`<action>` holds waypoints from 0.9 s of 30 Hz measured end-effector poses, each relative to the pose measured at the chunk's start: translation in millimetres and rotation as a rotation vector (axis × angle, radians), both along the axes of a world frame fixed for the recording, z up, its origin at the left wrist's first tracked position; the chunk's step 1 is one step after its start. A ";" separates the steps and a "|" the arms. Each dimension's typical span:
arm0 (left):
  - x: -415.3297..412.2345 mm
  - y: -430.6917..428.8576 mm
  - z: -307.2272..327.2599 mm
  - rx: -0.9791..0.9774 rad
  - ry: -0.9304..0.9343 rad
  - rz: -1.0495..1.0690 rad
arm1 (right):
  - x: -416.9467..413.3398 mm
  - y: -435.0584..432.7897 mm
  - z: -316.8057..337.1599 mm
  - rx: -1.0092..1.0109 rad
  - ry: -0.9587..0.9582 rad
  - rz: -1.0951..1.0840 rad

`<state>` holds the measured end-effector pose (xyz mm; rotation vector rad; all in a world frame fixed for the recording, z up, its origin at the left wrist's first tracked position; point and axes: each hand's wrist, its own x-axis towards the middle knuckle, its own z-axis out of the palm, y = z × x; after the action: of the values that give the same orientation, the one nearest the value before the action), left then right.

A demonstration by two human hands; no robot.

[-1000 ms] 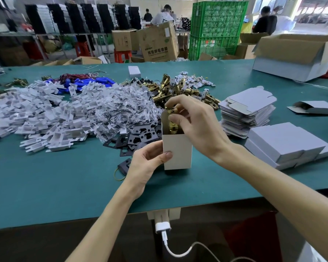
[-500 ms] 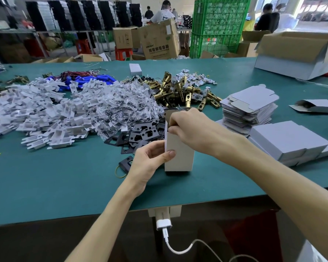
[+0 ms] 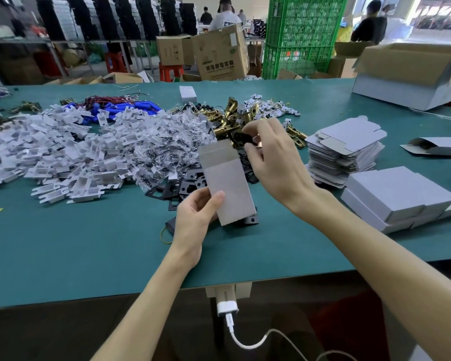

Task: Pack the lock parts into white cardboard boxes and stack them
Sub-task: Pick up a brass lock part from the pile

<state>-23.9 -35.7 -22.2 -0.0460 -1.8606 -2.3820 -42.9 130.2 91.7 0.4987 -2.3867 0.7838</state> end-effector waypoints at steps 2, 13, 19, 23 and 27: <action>-1.8 -0.8 0.4 0.080 -0.046 0.046 | -8.4 2.6 -11.9 -0.059 -0.077 -0.034; -1.2 -3.7 8.2 0.300 -0.106 0.120 | -8.9 5.3 -86.1 0.225 -0.557 0.014; -2.6 -0.1 2.4 0.166 -0.072 0.073 | -5.8 6.1 -74.7 0.203 -0.587 -0.013; 0.3 1.1 0.7 0.085 -0.048 0.038 | 3.9 -9.5 -55.8 0.028 -0.262 -0.126; 1.7 1.6 1.0 -0.027 0.000 0.004 | 14.2 -59.3 -29.5 0.143 0.028 0.012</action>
<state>-22.2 -34.2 -21.1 -0.0450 -1.8906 -2.3545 -28.7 70.9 62.3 0.5786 -2.4268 0.6095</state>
